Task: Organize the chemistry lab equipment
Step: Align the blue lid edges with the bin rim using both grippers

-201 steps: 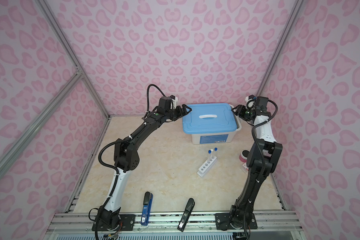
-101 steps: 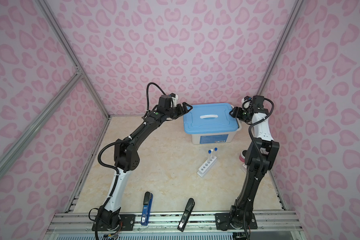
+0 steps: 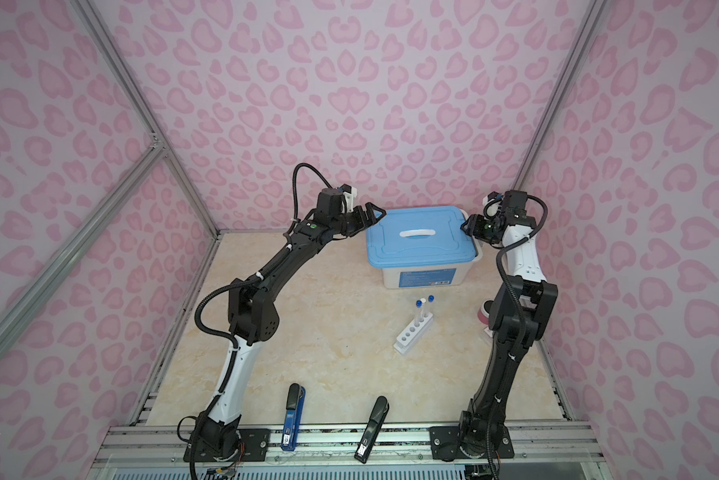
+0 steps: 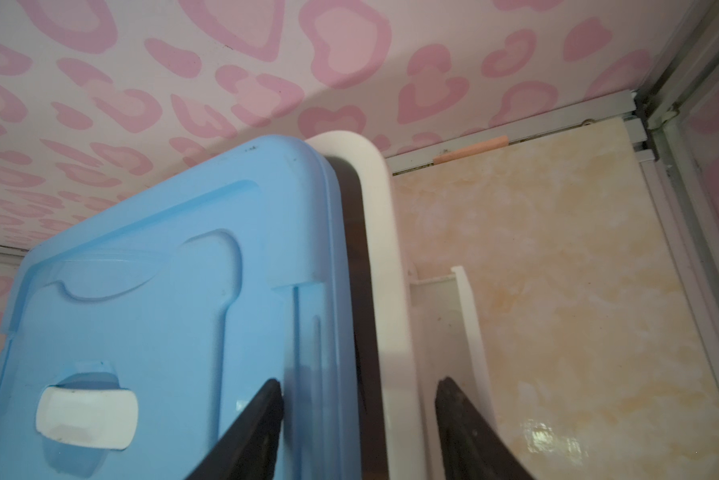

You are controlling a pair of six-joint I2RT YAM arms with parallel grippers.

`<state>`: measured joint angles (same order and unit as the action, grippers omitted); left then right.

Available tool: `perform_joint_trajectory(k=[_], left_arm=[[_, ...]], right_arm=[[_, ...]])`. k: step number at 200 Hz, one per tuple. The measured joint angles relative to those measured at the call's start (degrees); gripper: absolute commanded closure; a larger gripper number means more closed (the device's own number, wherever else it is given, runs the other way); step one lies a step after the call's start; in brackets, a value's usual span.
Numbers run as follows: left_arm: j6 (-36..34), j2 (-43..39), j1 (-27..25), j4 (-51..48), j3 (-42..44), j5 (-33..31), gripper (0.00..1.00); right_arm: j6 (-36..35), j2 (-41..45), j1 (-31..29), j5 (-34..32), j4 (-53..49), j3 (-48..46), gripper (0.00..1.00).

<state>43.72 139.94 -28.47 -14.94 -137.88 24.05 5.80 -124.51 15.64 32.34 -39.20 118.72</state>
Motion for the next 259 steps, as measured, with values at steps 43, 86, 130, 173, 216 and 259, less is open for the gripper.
perform_joint_trajectory(k=[43,86,130,173,216,259], left_arm=[[-0.42,-0.02,0.66,0.04,0.90,-0.02,0.03],[-1.86,-0.02,1.20,-0.35,5.29,-0.15,0.03],[-2.69,-0.02,1.51,-0.33,5.92,-0.04,0.03],[-2.71,-0.02,1.46,-0.31,5.92,0.15,0.03],[-2.67,-0.02,1.46,-0.17,5.90,0.22,0.03],[-2.47,-0.02,1.46,-0.15,5.68,0.46,0.03]], right_arm=[[0.04,-0.09,0.00,-0.44,0.07,0.28,0.50],[0.76,-0.31,0.22,-1.22,0.13,0.87,0.53],[1.62,-1.11,0.66,-1.29,0.17,2.03,0.55],[1.99,-1.11,0.83,-1.40,0.20,2.01,0.55],[1.99,-1.11,1.14,-1.73,0.33,1.92,0.56],[2.05,-1.40,1.36,-2.32,-0.17,1.92,0.57]])
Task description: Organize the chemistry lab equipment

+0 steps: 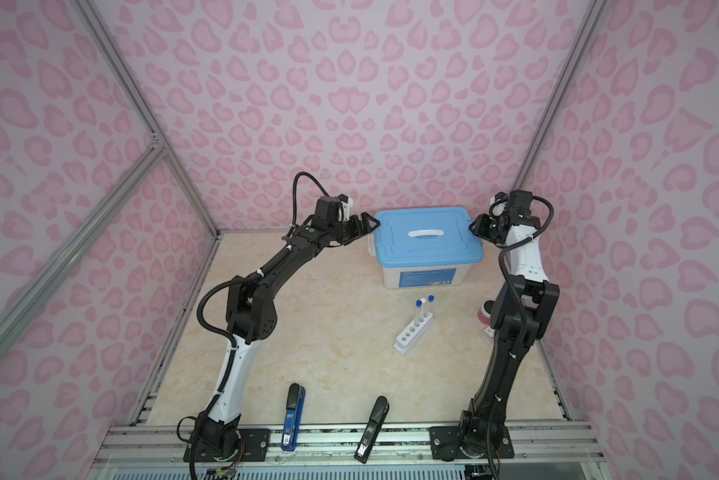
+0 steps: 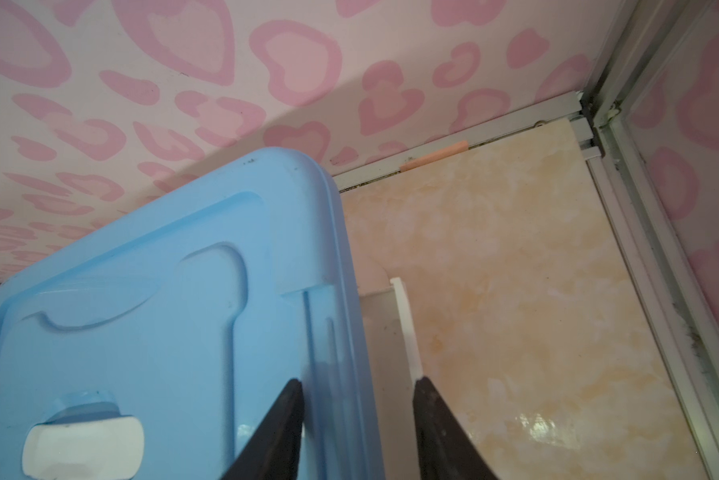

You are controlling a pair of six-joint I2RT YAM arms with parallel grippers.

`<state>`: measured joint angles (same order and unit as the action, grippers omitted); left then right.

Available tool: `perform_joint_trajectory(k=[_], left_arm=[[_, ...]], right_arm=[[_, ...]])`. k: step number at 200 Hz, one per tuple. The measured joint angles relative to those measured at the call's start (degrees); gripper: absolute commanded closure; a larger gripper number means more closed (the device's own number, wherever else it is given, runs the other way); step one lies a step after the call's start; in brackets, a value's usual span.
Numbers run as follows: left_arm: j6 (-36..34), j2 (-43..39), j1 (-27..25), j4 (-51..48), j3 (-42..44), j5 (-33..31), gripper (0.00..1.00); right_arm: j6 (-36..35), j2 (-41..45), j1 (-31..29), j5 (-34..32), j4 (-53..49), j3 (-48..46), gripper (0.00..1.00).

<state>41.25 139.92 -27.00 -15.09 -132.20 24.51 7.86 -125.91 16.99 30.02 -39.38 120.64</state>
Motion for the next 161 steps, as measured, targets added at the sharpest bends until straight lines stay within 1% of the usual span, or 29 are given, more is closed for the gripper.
perform_joint_trajectory(k=[52,106,161], left_arm=[[0.35,0.00,0.02,0.13,-0.66,0.57,0.03],[0.13,0.00,1.09,0.17,-0.46,1.14,0.03],[-0.22,0.00,2.14,0.22,2.69,1.18,0.03]], right_arm=[[0.02,0.04,-0.13,0.52,0.46,-0.59,0.59],[0.57,4.13,-0.76,0.42,3.45,-7.28,0.63],[2.43,7.30,-1.49,-1.05,6.51,-12.20,0.65]])
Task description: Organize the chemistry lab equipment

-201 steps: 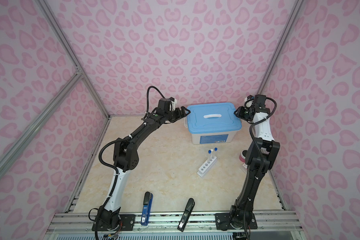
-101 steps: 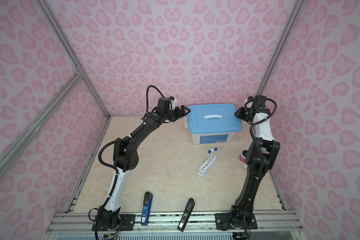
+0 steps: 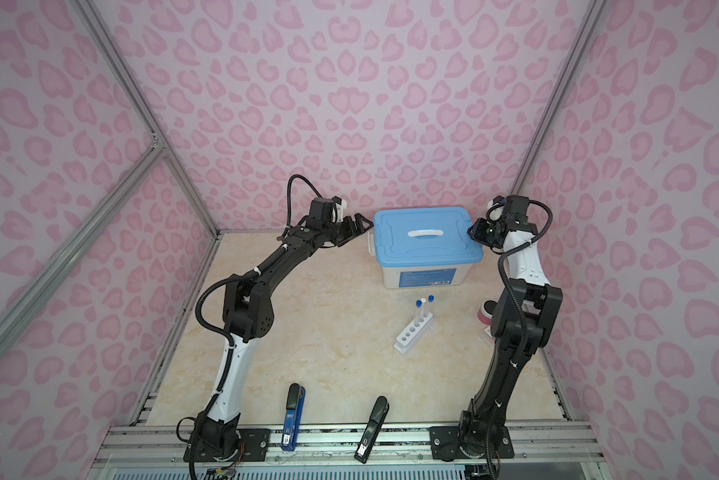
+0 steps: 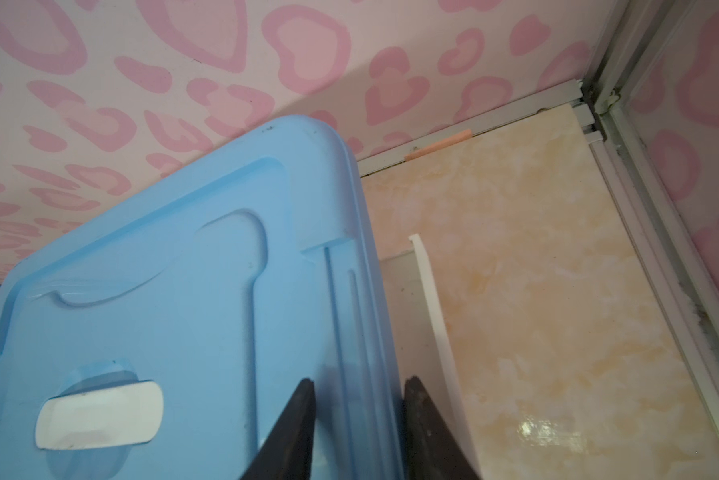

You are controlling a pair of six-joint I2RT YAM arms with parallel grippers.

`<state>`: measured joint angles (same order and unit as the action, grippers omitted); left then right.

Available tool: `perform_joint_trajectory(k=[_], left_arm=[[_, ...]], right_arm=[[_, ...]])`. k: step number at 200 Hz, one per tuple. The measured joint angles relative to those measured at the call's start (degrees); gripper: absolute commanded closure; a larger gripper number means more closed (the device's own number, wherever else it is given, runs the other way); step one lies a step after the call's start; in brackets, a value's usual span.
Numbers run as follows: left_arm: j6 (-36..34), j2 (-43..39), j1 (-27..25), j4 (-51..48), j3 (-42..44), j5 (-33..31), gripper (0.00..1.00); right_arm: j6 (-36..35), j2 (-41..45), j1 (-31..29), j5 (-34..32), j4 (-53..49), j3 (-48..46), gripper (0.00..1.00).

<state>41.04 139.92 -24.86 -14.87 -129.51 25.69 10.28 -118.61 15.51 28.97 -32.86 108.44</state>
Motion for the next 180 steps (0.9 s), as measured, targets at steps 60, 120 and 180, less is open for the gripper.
perform_joint_trajectory(k=[60,120,180], left_arm=[[-0.94,-0.26,1.27,1.57,3.41,1.73,0.03],[-1.64,-1.84,2.12,2.51,5.57,1.29,0.03],[-1.97,-1.84,2.67,2.56,5.75,1.97,0.03]], right_arm=[[2.67,3.15,-1.95,-0.50,2.58,-5.05,0.66],[3.52,3.54,-4.98,-1.97,1.53,-4.83,0.64],[3.67,4.57,-4.85,-2.10,-1.44,-3.02,0.45]])
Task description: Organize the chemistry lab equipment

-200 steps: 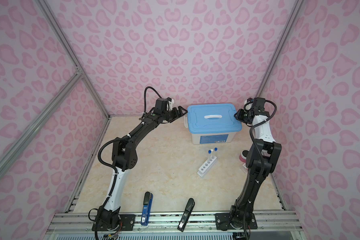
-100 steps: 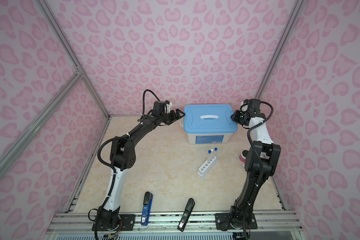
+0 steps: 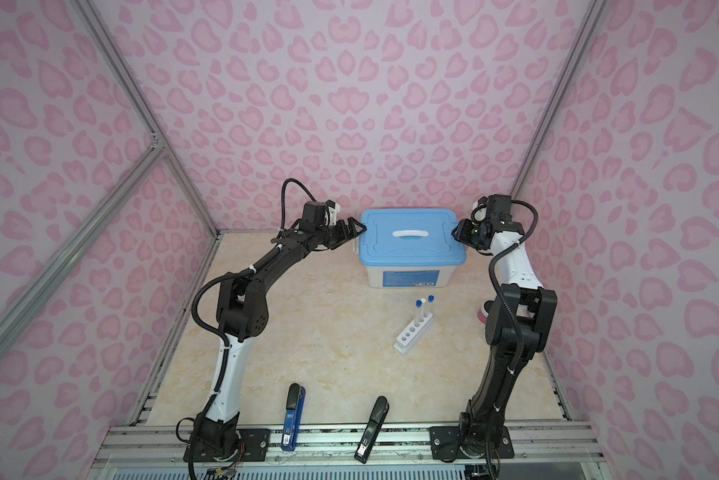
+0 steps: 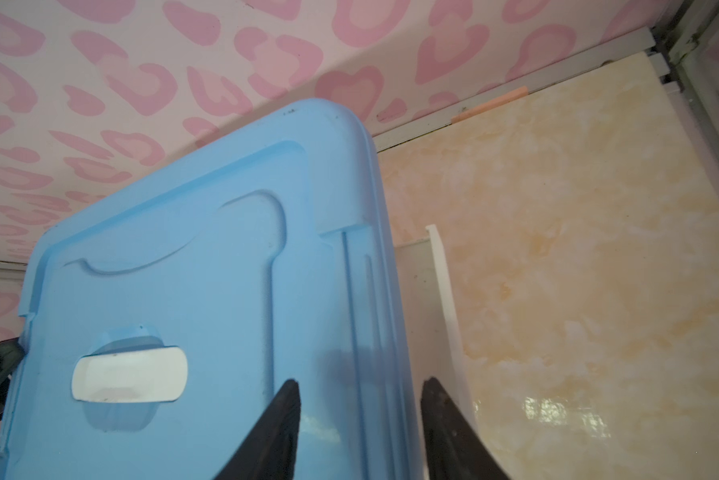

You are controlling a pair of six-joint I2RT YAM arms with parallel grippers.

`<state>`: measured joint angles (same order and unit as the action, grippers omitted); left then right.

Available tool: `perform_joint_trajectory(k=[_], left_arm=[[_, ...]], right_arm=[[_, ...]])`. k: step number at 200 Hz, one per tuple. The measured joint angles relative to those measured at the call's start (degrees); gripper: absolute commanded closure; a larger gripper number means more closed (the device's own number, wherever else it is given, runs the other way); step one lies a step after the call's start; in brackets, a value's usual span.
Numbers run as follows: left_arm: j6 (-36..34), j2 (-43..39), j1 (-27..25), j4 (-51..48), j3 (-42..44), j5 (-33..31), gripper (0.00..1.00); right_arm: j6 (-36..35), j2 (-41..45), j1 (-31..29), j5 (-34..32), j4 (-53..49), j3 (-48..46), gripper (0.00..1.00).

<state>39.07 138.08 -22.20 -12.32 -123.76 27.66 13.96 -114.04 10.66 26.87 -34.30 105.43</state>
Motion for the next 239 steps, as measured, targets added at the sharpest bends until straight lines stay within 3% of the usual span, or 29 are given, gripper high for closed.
perform_joint_trajectory(k=[22,49,140,239], left_arm=[[-0.02,0.00,0.11,0.13,0.20,0.02,0.03],[-0.11,0.00,0.46,0.79,0.83,0.83,0.03],[-0.79,-0.09,1.16,0.81,0.94,1.05,0.03],[-1.07,-0.09,1.25,0.79,1.07,1.25,0.03]], right_arm=[[-0.04,0.04,1.29,0.55,-0.24,1.60,0.32],[-0.20,-0.17,2.93,2.12,-0.04,2.05,0.24],[-1.66,-0.37,2.97,5.22,1.49,-1.60,0.22],[3.87,0.04,4.00,11.98,14.34,-11.50,0.18]])
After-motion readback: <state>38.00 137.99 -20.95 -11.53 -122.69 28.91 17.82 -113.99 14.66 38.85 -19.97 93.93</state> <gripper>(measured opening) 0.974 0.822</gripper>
